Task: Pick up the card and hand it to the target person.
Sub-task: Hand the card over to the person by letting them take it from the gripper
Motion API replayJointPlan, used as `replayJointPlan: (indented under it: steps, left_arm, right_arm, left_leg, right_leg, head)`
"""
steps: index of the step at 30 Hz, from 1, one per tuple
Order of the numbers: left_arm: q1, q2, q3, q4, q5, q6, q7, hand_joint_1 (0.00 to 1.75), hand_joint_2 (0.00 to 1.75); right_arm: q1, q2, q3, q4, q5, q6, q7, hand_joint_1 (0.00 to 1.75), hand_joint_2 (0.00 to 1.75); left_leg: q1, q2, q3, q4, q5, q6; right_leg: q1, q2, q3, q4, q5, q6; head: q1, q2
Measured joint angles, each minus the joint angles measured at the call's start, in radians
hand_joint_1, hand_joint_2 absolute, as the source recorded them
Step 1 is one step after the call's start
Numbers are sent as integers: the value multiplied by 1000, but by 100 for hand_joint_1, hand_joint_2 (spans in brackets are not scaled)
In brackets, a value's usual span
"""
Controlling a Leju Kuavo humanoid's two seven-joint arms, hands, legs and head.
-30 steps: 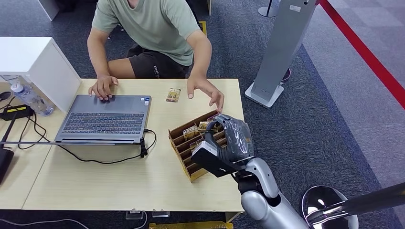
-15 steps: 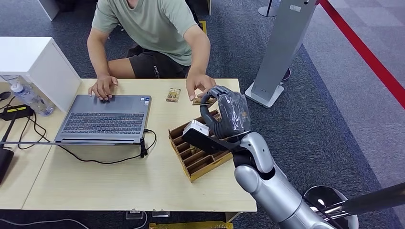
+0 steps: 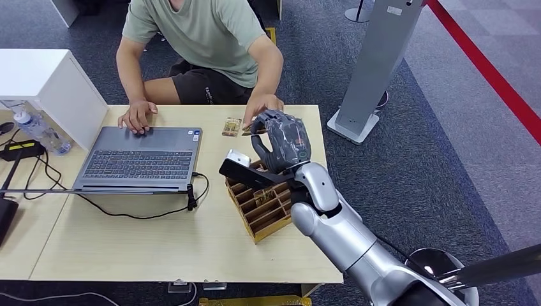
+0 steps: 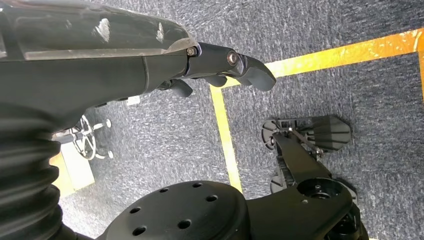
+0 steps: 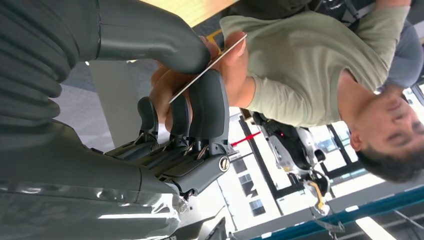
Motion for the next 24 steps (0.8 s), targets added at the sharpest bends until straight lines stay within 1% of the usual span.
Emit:
replayJointPlan:
  steps: [9, 13, 24]
  left_arm:
    - [0, 0, -9, 0, -10, -4, 0, 0, 175]
    - [0, 0, -10, 0, -12, -13, -2, 0, 175]
    - [0, 0, -11, 0, -8, -24, -19, 0, 175]
  right_arm:
    - [-16, 12, 13, 66, 1, -1, 30, 117, 175]
    - [-16, 12, 16, 74, 3, 0, 38, 0, 175]
    - [-15, 12, 25, 78, 3, 0, 34, 0, 175]
  left_leg:
    - [0, 0, 0, 0, 0, 0]
    - [0, 0, 0, 0, 0, 0]
    - [0, 0, 0, 0, 0, 0]
  right_leg:
    - [0, 0, 0, 0, 0, 0]
    - [0, 0, 0, 0, 0, 0]
    - [0, 0, 0, 0, 0, 0]
  head:
    - [1, 0]
    - [0, 0]
    - [0, 0]
